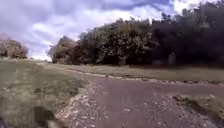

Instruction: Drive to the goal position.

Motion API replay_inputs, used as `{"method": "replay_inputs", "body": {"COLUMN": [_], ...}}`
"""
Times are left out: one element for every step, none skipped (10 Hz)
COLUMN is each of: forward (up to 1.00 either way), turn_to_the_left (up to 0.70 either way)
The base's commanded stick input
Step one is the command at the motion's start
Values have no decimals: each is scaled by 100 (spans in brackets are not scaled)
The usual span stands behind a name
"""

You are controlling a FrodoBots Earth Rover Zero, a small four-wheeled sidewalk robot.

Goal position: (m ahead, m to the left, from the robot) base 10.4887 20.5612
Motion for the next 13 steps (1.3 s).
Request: {"method": "replay_inputs", "body": {"forward": [100,100,100,100,100,100,100,100,100,100,100,100,100], "turn_to_the_left": [0,0,0,0,0,0,0,0,0,0,0,0,0]}}
